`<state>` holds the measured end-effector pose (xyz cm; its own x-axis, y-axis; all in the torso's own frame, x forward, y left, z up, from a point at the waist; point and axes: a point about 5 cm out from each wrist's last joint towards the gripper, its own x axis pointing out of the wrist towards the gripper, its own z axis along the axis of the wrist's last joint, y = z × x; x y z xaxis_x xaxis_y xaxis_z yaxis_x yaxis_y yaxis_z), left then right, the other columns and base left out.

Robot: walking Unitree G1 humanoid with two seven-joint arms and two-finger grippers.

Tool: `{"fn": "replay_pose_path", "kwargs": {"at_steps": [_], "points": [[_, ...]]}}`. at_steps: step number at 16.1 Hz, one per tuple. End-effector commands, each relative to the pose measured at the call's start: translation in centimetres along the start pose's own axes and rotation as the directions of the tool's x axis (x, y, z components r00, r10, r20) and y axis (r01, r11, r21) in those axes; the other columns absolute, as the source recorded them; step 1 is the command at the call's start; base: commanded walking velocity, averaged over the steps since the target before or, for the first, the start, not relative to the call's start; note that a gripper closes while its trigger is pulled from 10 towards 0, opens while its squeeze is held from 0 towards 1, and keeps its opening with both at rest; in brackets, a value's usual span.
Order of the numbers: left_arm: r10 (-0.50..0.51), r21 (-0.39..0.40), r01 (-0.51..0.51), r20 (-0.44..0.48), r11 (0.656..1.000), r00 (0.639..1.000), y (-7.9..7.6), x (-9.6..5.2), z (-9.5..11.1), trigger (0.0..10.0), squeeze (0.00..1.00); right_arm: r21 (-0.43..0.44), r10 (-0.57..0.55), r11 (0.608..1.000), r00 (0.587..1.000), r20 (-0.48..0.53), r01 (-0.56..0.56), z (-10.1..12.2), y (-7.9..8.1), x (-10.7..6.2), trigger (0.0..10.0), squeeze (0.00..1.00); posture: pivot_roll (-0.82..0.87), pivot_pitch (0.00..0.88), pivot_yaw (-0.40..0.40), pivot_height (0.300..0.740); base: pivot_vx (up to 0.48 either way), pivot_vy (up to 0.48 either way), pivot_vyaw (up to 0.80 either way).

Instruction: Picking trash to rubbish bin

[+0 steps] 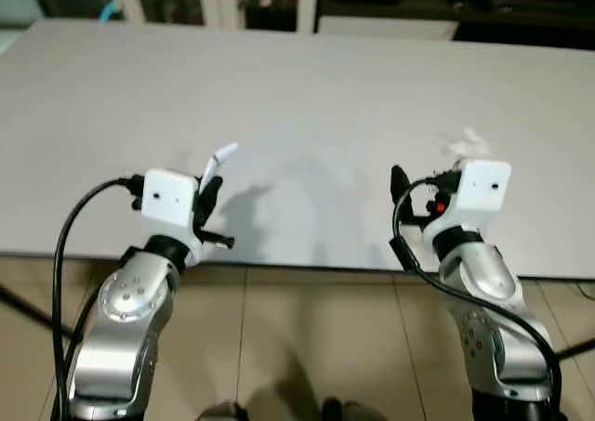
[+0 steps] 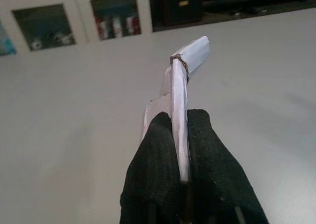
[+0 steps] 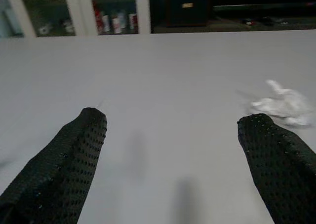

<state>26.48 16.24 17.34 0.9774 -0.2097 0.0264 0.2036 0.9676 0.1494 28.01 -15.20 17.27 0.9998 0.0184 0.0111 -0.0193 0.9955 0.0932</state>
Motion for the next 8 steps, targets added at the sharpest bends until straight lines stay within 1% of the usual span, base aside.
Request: {"fn": "replay_pose_path", "kwargs": {"at_steps": [1, 7, 8], "points": [[-0.026, -0.006, 0.026, 0.005, 1.000, 1.000, -0.28, 0.18, 0.18, 10.0, 0.00, 0.011, -0.026, 1.000, 1.000, -0.007, 0.026, -0.35, -0.65, -0.16, 10.0, 0.00, 0.00, 0.091, -0.022, 0.740, 0.277, 0.000, -0.62], [-0.030, 0.004, 0.030, 0.008, 1.000, 1.000, -0.03, 0.36, 0.24, 10.0, 0.00, 0.008, -0.024, 1.000, 1.000, -0.010, 0.024, -0.44, -0.50, -0.35, 10.0, 0.00, 0.00, 0.091, -0.012, 0.740, 0.274, 0.000, -0.64], [-0.029, 0.005, 0.029, 0.008, 1.000, 1.000, -0.01, 0.36, 0.23, 10.0, 0.00, 0.003, -0.020, 1.000, 1.000, -0.009, 0.020, -0.41, -0.49, -0.32, 10.0, 0.00, -0.01, 0.092, -0.014, 0.740, 0.277, 0.000, 0.00]]}}
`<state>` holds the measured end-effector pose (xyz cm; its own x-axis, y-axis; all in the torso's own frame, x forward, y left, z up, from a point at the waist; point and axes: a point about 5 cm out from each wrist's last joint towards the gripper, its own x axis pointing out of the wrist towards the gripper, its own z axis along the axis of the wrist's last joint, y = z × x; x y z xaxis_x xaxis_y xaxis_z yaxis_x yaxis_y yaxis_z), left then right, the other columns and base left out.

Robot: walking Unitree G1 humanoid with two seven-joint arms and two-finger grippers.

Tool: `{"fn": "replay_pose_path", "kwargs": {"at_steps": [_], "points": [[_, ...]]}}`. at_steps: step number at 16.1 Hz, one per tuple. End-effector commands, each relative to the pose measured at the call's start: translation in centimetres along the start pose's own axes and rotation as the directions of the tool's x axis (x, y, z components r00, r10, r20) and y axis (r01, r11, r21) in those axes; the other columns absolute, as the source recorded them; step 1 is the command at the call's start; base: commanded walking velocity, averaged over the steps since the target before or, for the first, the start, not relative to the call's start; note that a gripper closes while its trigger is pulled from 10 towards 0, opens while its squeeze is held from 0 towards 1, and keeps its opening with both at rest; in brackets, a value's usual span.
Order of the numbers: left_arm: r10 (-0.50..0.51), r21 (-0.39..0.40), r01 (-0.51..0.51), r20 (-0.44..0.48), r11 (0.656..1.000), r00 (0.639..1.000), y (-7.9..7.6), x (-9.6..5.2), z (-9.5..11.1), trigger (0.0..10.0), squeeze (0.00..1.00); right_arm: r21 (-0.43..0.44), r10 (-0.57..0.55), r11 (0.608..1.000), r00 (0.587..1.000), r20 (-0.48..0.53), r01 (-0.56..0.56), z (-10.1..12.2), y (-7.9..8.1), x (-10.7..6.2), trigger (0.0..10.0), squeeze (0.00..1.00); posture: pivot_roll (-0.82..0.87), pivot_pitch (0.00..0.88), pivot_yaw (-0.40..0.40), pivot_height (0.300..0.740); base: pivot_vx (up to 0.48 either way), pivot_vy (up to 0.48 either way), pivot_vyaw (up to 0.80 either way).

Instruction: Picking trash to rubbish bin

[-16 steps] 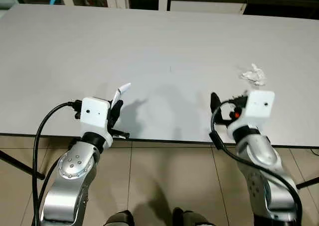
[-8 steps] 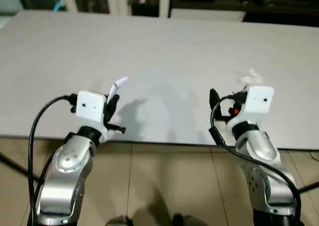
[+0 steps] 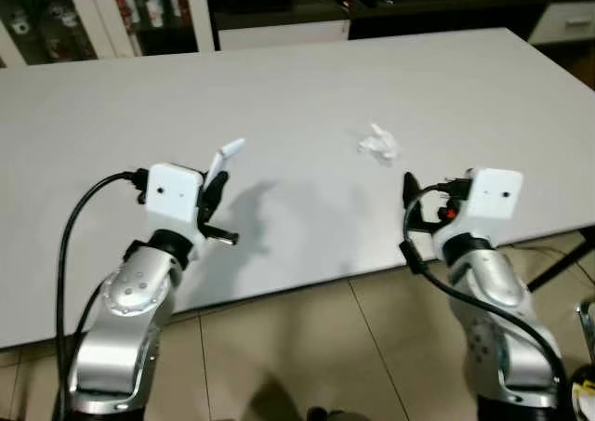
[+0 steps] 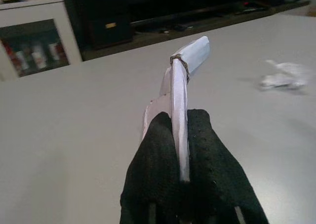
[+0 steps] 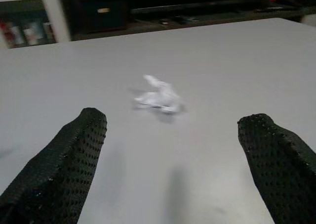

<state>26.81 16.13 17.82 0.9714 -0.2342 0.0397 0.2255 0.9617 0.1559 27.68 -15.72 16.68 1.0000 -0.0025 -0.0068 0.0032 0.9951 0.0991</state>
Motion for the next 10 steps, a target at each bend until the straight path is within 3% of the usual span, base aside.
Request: {"fn": "replay_pose_path", "kwargs": {"at_steps": [1, 5, 10], "points": [[-0.004, -0.002, 0.004, -0.008, 1.000, 1.000, 0.0, 0.0, -0.2, 10.0, 0.00, -0.015, 0.013, 1.000, 1.000, 0.009, -0.013, 0.2, 0.1, 0.1, 10.0, 0.00, 0.00, 0.091, -0.015, 0.740, 0.274, 0.000, 0.00], [0.006, 0.002, -0.006, -0.011, 1.000, 1.000, 0.2, -0.2, -0.3, 10.0, 0.00, -0.065, 0.086, 0.994, 0.996, -0.015, -0.087, 0.1, 0.6, 0.4, 10.0, 0.00, 0.00, 0.087, -0.023, 0.740, 0.273, 0.000, 0.00], [0.006, 0.004, -0.006, -0.014, 1.000, 1.000, 0.3, -0.2, -0.4, 10.0, 0.00, -0.102, 0.095, 0.990, 0.995, -0.022, -0.097, 0.6, 0.4, 1.1, 10.0, 0.00, 0.00, 0.076, -0.023, 0.740, 0.272, 0.000, 0.00]]}}
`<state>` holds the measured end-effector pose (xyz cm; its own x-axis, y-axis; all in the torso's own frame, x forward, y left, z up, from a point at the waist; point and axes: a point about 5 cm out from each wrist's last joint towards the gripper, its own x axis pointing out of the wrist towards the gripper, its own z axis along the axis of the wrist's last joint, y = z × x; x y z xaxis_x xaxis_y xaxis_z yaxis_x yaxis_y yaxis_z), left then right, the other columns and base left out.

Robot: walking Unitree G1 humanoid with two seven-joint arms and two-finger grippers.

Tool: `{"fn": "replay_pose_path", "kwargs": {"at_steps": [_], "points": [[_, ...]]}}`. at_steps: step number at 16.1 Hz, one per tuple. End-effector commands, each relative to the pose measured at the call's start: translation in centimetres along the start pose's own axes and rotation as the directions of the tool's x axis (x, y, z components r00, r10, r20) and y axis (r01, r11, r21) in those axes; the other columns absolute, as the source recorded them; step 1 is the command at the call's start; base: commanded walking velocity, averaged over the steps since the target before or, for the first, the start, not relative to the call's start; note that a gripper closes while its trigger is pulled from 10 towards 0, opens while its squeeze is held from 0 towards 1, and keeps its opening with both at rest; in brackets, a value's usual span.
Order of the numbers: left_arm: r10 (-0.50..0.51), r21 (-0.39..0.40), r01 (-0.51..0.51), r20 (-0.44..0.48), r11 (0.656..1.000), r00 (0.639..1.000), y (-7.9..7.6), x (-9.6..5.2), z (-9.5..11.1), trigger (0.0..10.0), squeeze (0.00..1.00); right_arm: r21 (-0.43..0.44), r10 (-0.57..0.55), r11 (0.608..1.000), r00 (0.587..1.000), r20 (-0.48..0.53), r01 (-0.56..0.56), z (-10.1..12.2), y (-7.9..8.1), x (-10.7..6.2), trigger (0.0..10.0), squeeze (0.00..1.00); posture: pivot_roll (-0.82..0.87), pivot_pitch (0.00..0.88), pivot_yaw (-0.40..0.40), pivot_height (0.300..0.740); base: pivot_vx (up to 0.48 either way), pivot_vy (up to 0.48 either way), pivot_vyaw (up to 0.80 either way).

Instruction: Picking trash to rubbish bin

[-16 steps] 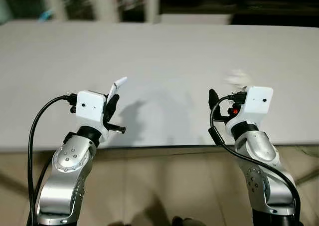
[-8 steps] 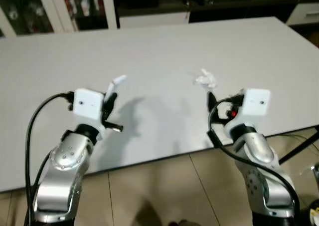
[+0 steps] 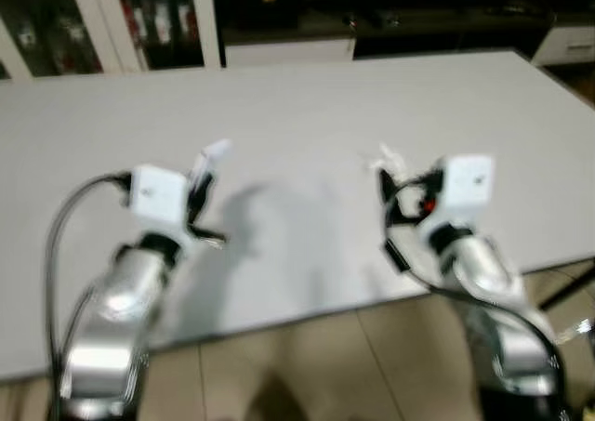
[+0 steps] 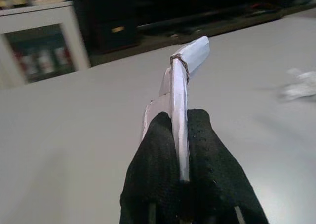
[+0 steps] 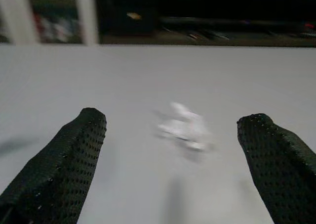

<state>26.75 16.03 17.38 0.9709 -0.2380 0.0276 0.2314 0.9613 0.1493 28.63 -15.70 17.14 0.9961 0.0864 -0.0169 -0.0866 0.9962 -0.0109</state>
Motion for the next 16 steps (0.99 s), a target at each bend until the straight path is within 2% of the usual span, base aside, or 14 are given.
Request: {"fn": "replay_pose_path", "kwargs": {"at_steps": [1, 6, 16], "points": [[0.011, 0.010, -0.011, -0.002, 1.000, 1.000, 0.4, -0.2, 0.0, 10.0, 0.00, -0.008, -0.004, 1.000, 1.000, -0.003, 0.004, 0.3, 0.1, 0.3, 10.0, 0.00, 0.00, 0.074, -0.023, 0.740, 0.274, 0.000, 0.00], [-0.005, 0.005, 0.005, 0.002, 1.000, 1.000, 0.2, 0.1, 0.0, 10.0, 0.00, -0.019, -0.036, 0.999, 0.999, 0.001, 0.036, 0.6, -0.9, 0.8, 10.0, 0.00, -0.01, 0.072, -0.021, 0.740, 0.273, 0.000, 0.00], [-0.020, -0.002, 0.020, 0.004, 1.000, 1.000, 0.1, 0.2, 0.1, 10.0, 0.00, -0.017, -0.044, 0.999, 0.999, -0.003, 0.044, 0.5, -1.0, 0.8, 10.0, 0.00, -0.01, 0.074, -0.015, 0.740, 0.294, 0.000, 0.00]]}}
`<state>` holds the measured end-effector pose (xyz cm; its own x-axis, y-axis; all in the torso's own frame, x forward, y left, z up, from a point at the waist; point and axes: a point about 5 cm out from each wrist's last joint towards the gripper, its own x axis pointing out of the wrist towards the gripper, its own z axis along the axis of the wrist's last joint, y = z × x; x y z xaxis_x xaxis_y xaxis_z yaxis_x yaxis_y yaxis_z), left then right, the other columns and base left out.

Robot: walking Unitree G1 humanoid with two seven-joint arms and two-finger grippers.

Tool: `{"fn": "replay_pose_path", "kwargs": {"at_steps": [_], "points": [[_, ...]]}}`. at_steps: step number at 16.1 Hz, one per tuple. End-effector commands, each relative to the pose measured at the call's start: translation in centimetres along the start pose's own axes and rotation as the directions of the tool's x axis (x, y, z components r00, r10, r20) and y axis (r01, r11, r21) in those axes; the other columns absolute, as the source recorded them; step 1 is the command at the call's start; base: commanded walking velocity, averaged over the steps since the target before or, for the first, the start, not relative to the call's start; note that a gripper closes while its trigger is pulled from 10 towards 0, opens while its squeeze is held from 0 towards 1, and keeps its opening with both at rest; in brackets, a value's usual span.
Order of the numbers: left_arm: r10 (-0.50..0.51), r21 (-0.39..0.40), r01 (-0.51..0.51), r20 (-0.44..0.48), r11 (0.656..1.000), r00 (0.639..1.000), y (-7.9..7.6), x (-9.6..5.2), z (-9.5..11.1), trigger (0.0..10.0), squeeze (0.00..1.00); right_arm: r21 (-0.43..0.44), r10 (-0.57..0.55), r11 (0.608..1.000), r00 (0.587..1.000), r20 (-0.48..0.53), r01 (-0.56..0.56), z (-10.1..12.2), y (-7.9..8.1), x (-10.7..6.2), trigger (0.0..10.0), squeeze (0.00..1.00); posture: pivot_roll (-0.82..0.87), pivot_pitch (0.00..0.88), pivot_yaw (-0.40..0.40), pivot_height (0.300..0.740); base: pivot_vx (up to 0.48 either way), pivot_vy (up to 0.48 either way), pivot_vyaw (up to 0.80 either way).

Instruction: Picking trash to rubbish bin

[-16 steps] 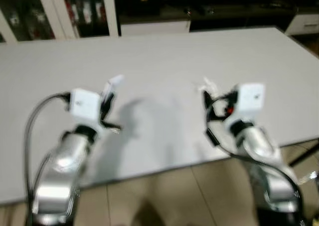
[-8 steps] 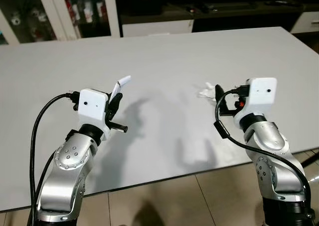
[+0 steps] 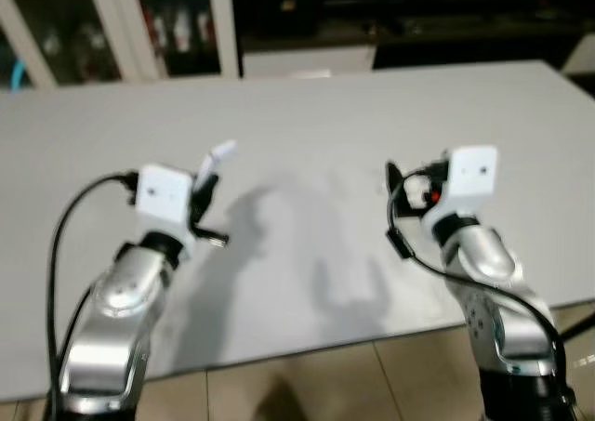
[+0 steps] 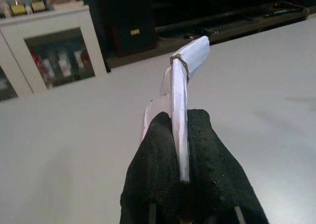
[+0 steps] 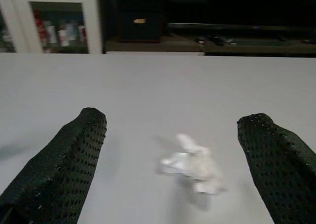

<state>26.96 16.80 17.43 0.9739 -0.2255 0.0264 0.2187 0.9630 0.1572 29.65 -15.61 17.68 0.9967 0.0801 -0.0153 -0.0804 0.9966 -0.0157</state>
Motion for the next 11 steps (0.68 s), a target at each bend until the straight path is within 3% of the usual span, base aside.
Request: {"fn": "replay_pose_path", "kwargs": {"at_steps": [1, 3, 6, 8, 9, 11], "points": [[-0.032, -0.009, 0.032, 0.007, 0.999, 0.999, -0.7, 0.2, 0.1, 10.0, 0.00, -0.013, -0.037, 0.999, 0.999, -0.007, 0.037, -0.1, -1.0, -0.3, 10.0, 0.00, -0.01, 0.075, -0.015, 0.740, 0.315, 0.000, 0.00], [-0.032, -0.009, 0.032, 0.005, 0.999, 0.999, -0.7, 0.2, 0.1, 10.0, 0.00, -0.014, -0.036, 0.999, 0.999, -0.008, 0.036, -0.1, -1.0, -0.2, 10.0, 0.00, -0.01, 0.075, -0.015, 0.740, 0.307, 0.000, 0.00], [-0.066, -0.027, 0.065, -0.013, 0.998, 0.998, -0.9, 0.0, -0.1, 10.0, 0.00, -0.028, -0.044, 0.999, 0.999, -0.011, 0.043, 0.1, -1.4, 0.2, 10.0, 0.00, 0.00, 0.073, -0.015, 0.740, 0.000, 0.000, 0.00], [-0.112, -0.005, 0.112, -0.048, 0.994, 0.993, -1.0, 0.1, -0.4, 10.0, 0.00, -0.052, -0.028, 0.998, 0.998, -0.061, 0.025, 0.1, -2.7, 1.6, 10.0, 0.00, -0.01, 0.076, -0.015, 0.740, 0.000, 0.000, 0.00], [-0.141, -0.022, 0.140, -0.084, 0.990, 0.986, -1.0, 0.2, -0.6, 10.0, 0.00, -0.046, 0.033, 0.998, 0.994, -0.106, -0.038, 0.4, -3.1, 2.5, 10.0, 1.00, -0.01, 0.074, -0.016, 0.740, 0.000, 0.000, 0.00], [-0.140, -0.038, 0.137, -0.095, 0.990, 0.986, -0.8, 0.6, -0.2, 10.0, 0.00, -0.057, 0.045, 0.997, 0.984, -0.171, -0.055, 0.0, -3.7, 3.3, 10.0, 1.00, -0.01, 0.074, -0.016, 0.740, 0.000, 0.000, 0.00]]}}
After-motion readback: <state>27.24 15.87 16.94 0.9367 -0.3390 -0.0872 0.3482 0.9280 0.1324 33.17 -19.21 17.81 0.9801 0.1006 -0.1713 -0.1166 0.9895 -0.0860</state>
